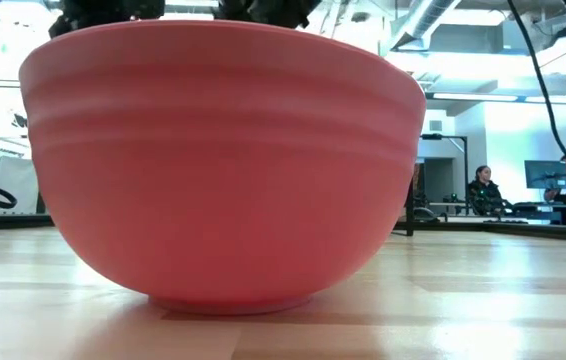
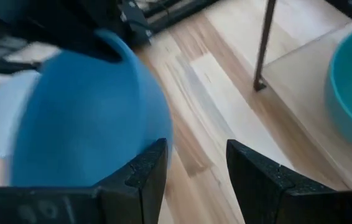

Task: Place and stack bowls onto a shelf
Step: Stack the blue bowl on top of the green bowl on the shelf

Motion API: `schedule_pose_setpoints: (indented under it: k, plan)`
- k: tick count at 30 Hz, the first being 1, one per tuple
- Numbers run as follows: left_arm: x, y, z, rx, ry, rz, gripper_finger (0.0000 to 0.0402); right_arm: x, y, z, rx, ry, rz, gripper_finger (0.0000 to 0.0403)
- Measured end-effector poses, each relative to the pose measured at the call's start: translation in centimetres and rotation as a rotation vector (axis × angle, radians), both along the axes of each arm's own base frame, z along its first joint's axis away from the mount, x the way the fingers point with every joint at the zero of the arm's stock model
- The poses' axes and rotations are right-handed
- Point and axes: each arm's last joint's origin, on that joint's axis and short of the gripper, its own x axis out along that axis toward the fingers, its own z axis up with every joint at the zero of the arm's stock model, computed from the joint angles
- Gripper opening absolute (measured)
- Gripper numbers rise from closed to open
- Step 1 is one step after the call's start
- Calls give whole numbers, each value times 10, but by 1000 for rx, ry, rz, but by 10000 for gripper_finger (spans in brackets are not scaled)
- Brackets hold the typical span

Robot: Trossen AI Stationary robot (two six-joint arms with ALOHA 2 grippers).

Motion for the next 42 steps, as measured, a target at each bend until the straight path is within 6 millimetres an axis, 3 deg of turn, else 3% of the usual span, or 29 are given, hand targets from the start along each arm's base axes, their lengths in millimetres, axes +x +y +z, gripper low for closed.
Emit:
schedule_pose_setpoints:
  k: [9, 17, 26, 30, 34, 40, 42]
  plan:
    - [1, 3, 7, 40, -15, -15, 0, -3, -3, 4, -46, 26, 19, 191]
    - [-2, 3, 6, 38, 15, -10, 0, -12, 10, 52, -119, -123, 27, 191]
    - [2, 2, 8, 26, -27, -15, 0, -1, 15, 20, -143, -11, 53, 191]
    - [5, 2, 9, 20, -54, -20, 0, -4, 16, 15, -139, 46, 65, 188]
    - [7, 2, 13, 22, -88, -24, 0, -5, 13, 14, -150, 69, 72, 151]
    - [9, 2, 23, 41, -140, -4, 1, -5, 5, 14, -164, 81, 67, 30]
    - [9, 3, 27, 58, -150, -2, 1, -6, 1, 13, -160, 83, 59, 28]
